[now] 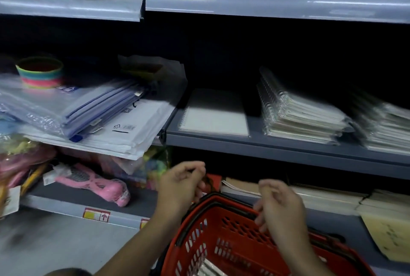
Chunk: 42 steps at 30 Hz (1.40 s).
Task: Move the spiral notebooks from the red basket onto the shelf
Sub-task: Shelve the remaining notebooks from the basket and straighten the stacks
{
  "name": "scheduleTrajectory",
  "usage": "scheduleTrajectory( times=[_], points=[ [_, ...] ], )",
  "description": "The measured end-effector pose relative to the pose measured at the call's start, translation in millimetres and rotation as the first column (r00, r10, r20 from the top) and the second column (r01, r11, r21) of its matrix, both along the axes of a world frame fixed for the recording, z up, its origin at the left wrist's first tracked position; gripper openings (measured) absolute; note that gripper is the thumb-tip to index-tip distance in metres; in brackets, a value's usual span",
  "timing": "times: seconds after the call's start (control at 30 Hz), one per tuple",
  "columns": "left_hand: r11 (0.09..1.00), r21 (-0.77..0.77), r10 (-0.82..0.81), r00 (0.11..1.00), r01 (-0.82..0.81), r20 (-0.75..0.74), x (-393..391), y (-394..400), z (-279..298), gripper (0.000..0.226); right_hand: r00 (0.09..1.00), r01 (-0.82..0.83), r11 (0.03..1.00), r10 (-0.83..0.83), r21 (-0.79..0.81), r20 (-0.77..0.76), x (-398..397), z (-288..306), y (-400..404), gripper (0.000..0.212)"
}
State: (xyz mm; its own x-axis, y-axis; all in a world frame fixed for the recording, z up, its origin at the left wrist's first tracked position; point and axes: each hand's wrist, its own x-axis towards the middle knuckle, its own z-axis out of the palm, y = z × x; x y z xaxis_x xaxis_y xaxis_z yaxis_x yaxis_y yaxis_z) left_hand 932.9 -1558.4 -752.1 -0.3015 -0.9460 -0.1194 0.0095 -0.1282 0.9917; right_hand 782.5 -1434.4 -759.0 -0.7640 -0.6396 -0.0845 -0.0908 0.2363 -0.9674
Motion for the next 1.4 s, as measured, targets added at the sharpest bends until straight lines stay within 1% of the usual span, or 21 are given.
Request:
scheduleTrajectory(
  times=[0.1,0.17,0.27,0.37,0.43,0.5,0.57,0.6,0.63,0.7,0.8,0.87,1.0,1.03,1.07,1.1,1.17,1.27,1.33,1.37,1.4],
  points=[
    [0.957,0.195,-0.233,0.97,0.216,0.068,1,21,-23,0.009,0.982,-0.14,0.954,0.099,0.266,0.162,1,-39,45,0.018],
    [0.933,0.225,-0.327,0.922,0.28,0.207,0,29,-50,0.01,0.968,-0.199,0.899,0.117,0.391,0.223,4,-73,74,0.023],
    [0.904,0.243,-0.427,0.78,0.352,0.458,-1,39,-98,0.008,0.969,-0.207,0.799,0.089,0.564,0.231,8,-124,99,0.031],
    [0.879,0.256,-0.462,0.585,0.402,0.667,6,47,-136,0.003,0.968,-0.166,0.763,0.005,0.625,0.25,17,-164,99,0.034],
    [0.835,0.274,-0.495,0.433,0.477,0.753,8,53,-150,0.023,0.975,-0.153,0.735,0.003,0.66,0.222,20,-184,96,0.044],
    [0.814,0.314,-0.522,0.38,0.488,0.764,7,54,-156,0.042,0.97,-0.118,0.74,-0.058,0.662,0.237,20,-192,94,0.053],
    [0.809,0.333,-0.534,0.368,0.484,0.761,4,53,-158,0.046,0.927,-0.098,0.771,-0.16,0.629,0.34,21,-183,96,0.045],
    [0.801,0.346,-0.547,0.363,0.488,0.754,3,53,-158,0.045,0.875,-0.131,0.783,-0.197,0.608,0.442,22,-179,97,0.039],
    [0.793,0.361,-0.562,0.362,0.49,0.743,2,52,-160,0.043,0.828,-0.165,0.789,-0.215,0.592,0.517,22,-175,97,0.034],
    [0.782,0.387,-0.585,0.364,0.488,0.724,2,51,-162,0.04,0.793,-0.212,0.8,-0.195,0.561,0.578,20,-171,96,0.027],
    [0.782,0.393,-0.587,0.361,0.483,0.725,0,50,-161,0.031,0.783,-0.195,0.805,-0.216,0.56,0.584,19,-173,93,0.027],
    [0.789,0.372,-0.574,0.369,0.489,0.731,-2,53,-156,0.023,0.756,-0.188,0.804,-0.248,0.564,0.606,20,-171,94,0.019],
    [0.807,0.291,-0.513,0.366,0.513,0.777,4,69,-142,0.023,0.713,-0.149,0.839,-0.276,0.523,0.645,22,-165,105,0.012],
    [0.827,0.26,-0.482,0.39,0.499,0.784,7,74,-135,0.02,0.708,-0.138,0.849,-0.276,0.511,0.65,23,-161,108,0.01],
    [0.848,0.243,-0.466,0.444,0.47,0.765,10,78,-127,0.014,0.711,-0.126,0.86,-0.269,0.495,0.65,24,-156,112,0.008],
    [0.874,0.234,-0.45,0.53,0.425,0.719,14,82,-119,0.011,0.715,-0.11,0.871,-0.266,0.479,0.647,25,-151,117,0.005],
    [0.895,0.321,-0.441,0.724,0.31,0.531,22,91,-104,0.013,0.706,-0.068,0.899,-0.262,0.432,0.657,26,-135,124,0.001],
    [0.838,0.5,-0.416,0.848,0.217,0.329,38,102,-91,0.013,0.622,-0.027,0.962,-0.197,0.272,0.758,23,-100,130,0.014],
    [0.756,0.625,-0.375,0.911,0.194,0.17,48,104,-85,0.012,0.617,-0.068,0.987,-0.072,0.144,0.783,21,-65,133,0.014],
    [0.715,0.667,-0.361,0.927,0.208,0.098,51,105,-80,0.02,0.628,-0.106,0.99,-0.008,0.096,0.778,20,-50,135,0.014],
    [0.684,0.69,-0.356,0.934,0.236,0.034,54,105,-76,0.034,0.635,-0.141,0.988,0.048,0.055,0.771,19,-36,138,0.015]
  ],
)
